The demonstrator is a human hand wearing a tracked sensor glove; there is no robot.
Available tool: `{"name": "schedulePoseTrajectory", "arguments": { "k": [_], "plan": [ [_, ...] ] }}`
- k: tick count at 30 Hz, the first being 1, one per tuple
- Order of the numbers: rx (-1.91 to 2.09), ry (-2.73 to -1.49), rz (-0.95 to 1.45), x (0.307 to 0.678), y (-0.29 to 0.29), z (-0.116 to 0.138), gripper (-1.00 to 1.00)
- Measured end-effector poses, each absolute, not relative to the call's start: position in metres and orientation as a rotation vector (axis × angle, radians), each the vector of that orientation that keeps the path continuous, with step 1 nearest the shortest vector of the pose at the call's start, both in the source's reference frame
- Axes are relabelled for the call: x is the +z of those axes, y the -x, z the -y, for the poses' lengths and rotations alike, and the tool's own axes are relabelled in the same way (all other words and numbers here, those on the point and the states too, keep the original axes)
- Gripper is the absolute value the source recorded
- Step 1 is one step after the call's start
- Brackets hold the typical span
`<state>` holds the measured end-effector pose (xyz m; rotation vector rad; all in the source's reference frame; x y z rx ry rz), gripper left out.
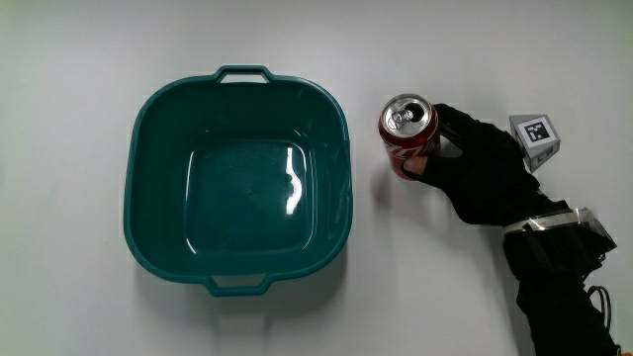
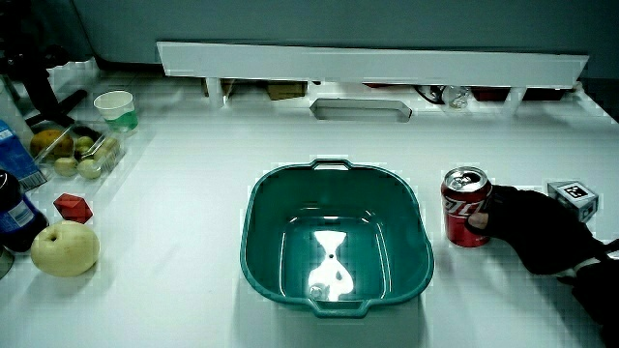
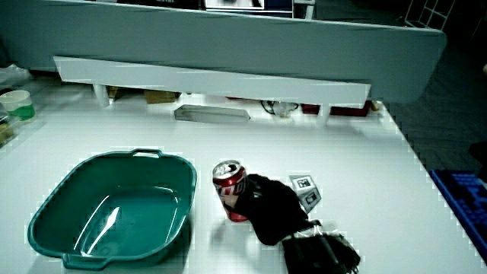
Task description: Place cola on desk
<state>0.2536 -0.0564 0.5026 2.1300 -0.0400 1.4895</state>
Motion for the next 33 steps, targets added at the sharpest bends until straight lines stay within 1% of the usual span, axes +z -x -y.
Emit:
{"name": "schedulePoseTrajectory", "arguments": {
  "k": [2, 5, 6, 10, 11, 13, 14, 16, 17, 22, 23, 27, 30, 32, 33],
  "plan": [
    [1.478, -2.133, 0.027, 0.507, -0.256, 0.055, 0.00],
    [1.501, -2.100, 0.002, 0.512, -0.261, 0.052, 0.00],
    [1.534, -2.070, -0.015, 0.513, -0.262, 0.050, 0.00],
    [1.501, -2.092, 0.001, 0.515, -0.265, 0.050, 0.00],
    [1.472, -2.119, 0.011, 0.515, -0.265, 0.050, 0.00],
    [1.511, -2.068, -0.024, 0.517, -0.266, 0.048, 0.00],
    [1.500, -2.085, -0.017, 0.517, -0.267, 0.048, 0.00],
    [1.506, -2.077, -0.016, 0.516, -0.268, 0.048, 0.00],
    [1.471, -2.101, -0.019, 0.515, -0.268, 0.048, 0.00],
    [1.403, -2.156, -0.001, 0.504, -0.267, 0.049, -0.24],
    [1.399, -2.152, -0.010, 0.501, -0.266, 0.049, -0.29],
    [1.321, -2.206, 0.008, 0.488, -0.266, 0.045, -0.48],
    [1.170, -2.294, 0.016, 0.471, -0.264, 0.041, -0.62],
    [0.942, -2.411, 0.041, 0.455, -0.262, 0.038, -0.71],
    [0.855, -2.411, -0.007, 0.443, -0.257, 0.034, -0.76]
  ]
}}
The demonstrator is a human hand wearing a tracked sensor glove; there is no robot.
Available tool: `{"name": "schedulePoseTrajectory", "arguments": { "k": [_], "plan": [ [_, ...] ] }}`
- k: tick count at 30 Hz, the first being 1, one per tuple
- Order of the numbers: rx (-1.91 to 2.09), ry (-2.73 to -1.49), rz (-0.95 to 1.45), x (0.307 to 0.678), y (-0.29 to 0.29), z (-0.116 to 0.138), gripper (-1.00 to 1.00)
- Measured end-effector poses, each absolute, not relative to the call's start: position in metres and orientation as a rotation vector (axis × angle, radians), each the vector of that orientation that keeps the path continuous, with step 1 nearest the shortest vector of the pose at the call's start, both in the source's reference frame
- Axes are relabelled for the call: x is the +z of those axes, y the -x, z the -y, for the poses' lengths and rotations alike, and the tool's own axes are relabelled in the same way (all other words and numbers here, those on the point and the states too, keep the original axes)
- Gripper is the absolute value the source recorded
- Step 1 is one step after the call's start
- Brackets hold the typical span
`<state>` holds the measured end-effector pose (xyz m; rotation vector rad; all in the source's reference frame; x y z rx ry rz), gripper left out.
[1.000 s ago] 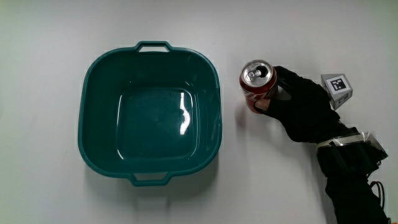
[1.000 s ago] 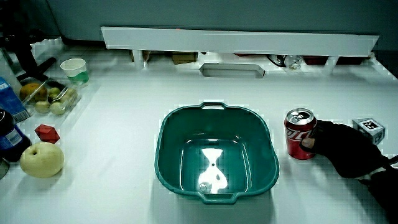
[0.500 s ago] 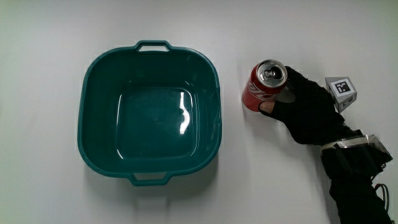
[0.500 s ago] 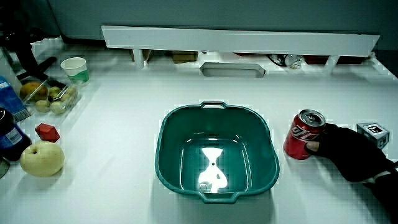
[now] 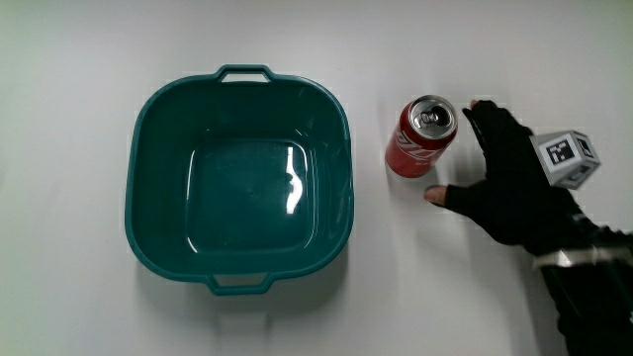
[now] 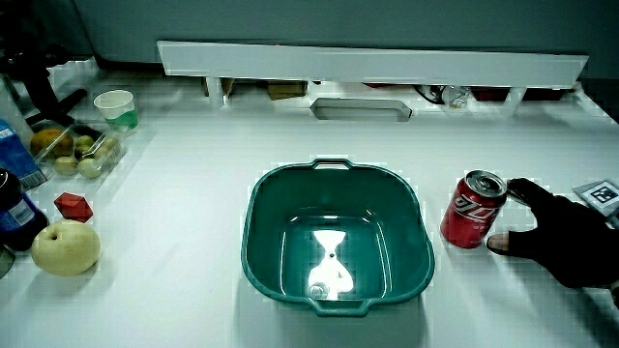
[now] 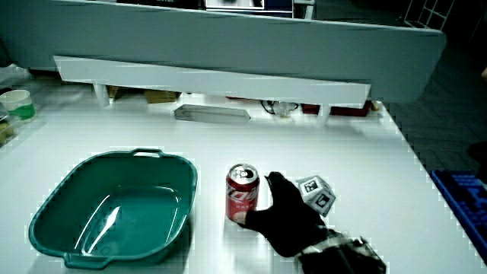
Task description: Place cola on desk
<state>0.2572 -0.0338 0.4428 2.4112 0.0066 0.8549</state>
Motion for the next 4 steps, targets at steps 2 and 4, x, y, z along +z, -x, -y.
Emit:
{"name": "schedulePoseTrajectory", "arguments": {
  "k": [2, 4],
  "plan": [
    [0.771, -2.458, 0.046, 0.428, -0.254, 0.028, -0.86],
    [0.512, -2.517, 0.116, 0.406, -0.243, 0.023, -0.95]
  ]
}}
